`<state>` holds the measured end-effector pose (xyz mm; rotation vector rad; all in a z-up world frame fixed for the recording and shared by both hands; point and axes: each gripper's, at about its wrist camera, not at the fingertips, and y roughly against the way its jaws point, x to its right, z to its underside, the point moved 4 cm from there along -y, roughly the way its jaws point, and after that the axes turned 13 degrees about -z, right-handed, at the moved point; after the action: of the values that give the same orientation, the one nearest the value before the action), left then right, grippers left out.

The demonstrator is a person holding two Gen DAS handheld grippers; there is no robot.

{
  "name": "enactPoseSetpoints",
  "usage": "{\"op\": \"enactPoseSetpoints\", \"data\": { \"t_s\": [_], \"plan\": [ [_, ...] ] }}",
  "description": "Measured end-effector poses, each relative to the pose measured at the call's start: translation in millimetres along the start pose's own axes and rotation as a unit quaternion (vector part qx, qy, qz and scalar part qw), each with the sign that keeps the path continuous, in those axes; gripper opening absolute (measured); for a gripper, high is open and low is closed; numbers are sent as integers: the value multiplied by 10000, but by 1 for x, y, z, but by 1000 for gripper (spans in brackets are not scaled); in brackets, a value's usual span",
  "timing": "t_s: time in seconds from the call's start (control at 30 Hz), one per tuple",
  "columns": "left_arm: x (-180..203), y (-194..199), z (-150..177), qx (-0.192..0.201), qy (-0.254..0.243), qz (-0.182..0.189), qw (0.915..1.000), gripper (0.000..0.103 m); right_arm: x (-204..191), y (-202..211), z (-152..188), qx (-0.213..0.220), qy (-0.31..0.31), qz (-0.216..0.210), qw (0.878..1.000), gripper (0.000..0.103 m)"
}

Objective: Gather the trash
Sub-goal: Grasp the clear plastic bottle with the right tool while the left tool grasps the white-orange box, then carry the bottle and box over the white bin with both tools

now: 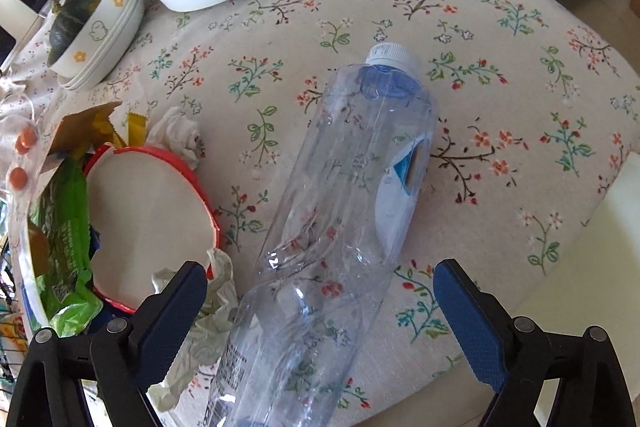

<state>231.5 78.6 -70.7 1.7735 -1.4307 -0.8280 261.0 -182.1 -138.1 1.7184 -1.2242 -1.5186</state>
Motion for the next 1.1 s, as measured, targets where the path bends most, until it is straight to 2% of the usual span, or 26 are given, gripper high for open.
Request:
{"op": "enactPoseSetpoints", "data": {
  "t_s": [0.2,0.27,0.33,0.37,0.43,0.57,0.63,0.7,0.73,0.8,0.9,1.1],
  "plan": [
    [48,-13,-4,136,-460,-352,9982,99,13,-15,-2,-126,-169,229,9995,87],
    [55,-21,-6,161,-491,-532,9972,99,19,-17,0,-159,-267,125,9994,84],
    [57,-25,-7,238,-453,-733,9960,98,23,-17,2,-242,-376,-17,9990,70],
    [58,-26,-8,281,-448,-783,9955,97,24,-18,3,-278,-404,-70,9988,69],
    [61,-27,-9,320,-463,-808,9951,89,26,-15,4,-275,-372,-126,9989,68],
    [62,-30,-10,273,-493,-803,9952,62,29,-6,7,-269,-421,-321,9982,68],
    [59,-30,-10,289,-503,-872,9945,51,29,-1,6,-211,-402,-374,9983,68],
    [53,-28,-11,336,-499,-952,9936,36,28,6,6,-144,-342,-384,9986,68],
    [49,-26,-12,364,-492,-993,9932,33,28,9,6,-112,-312,-388,9987,68],
    [39,-20,-15,473,-454,-1097,9918,21,28,15,7,-54,-267,-404,9988,68],
    [20,-9,-21,668,-321,-1263,9892,13,29,24,7,44,-233,-438,9988,68],
    [-36,4,-29,888,374,-1332,9864,3,31,40,7,259,-143,-488,9984,68]
  ]
}}
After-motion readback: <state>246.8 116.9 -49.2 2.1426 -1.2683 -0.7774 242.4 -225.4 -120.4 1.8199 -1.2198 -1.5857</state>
